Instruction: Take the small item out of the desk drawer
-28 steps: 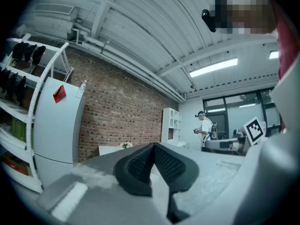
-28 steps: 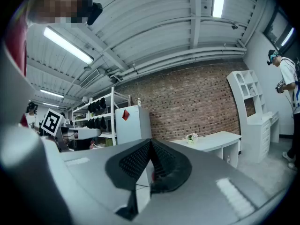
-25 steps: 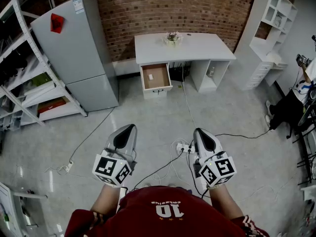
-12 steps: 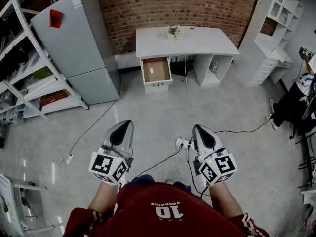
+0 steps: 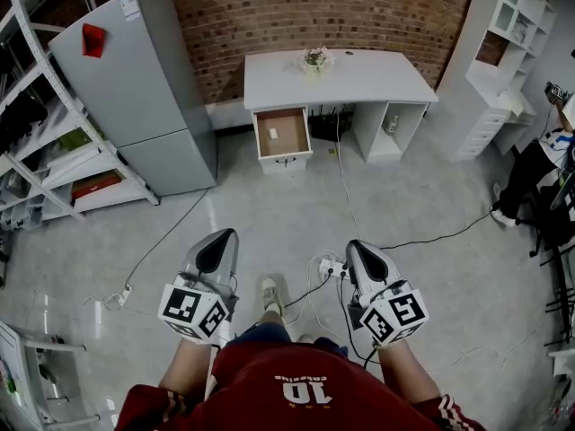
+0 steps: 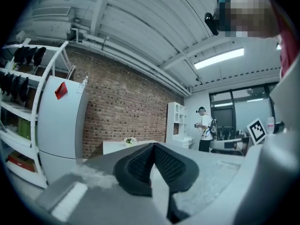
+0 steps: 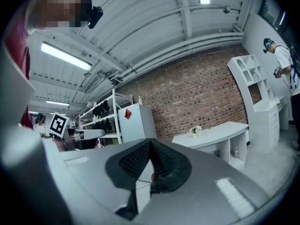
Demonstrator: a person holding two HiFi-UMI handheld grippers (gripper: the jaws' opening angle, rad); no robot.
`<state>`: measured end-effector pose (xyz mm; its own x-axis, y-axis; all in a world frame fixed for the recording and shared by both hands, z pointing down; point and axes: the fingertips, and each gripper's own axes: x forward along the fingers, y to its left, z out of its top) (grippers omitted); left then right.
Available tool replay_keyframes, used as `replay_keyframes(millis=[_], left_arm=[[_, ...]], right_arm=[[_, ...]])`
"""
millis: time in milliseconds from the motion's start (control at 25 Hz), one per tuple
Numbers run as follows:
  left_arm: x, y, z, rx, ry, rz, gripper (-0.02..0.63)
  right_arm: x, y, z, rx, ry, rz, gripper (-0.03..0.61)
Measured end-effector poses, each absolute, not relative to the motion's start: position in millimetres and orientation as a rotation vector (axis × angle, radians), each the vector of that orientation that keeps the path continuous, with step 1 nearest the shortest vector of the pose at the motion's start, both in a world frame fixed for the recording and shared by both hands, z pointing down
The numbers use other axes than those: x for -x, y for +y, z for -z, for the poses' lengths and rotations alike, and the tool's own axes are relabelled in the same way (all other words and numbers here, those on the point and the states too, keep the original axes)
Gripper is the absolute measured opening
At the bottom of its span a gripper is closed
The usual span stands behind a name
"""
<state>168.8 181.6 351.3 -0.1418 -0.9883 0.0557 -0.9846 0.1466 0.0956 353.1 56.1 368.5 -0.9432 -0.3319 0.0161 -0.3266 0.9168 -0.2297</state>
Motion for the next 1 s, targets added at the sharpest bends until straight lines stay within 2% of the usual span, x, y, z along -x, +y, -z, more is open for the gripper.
replay_keyframes(millis=[320,1000], left_arm=[[-120.2,117.5,-357.5,-2.043,-2.285,0.066,-0.002],[84.1,39.8,-329.4,-2.076,-2.299,0.134,-0.002]], right_arm=[[-311.0,4.1,-372.1,0.575,3.084,0.352,0.002],[-100.4,-77.6,-340.5,0.475,3.116,0.306,0.002]])
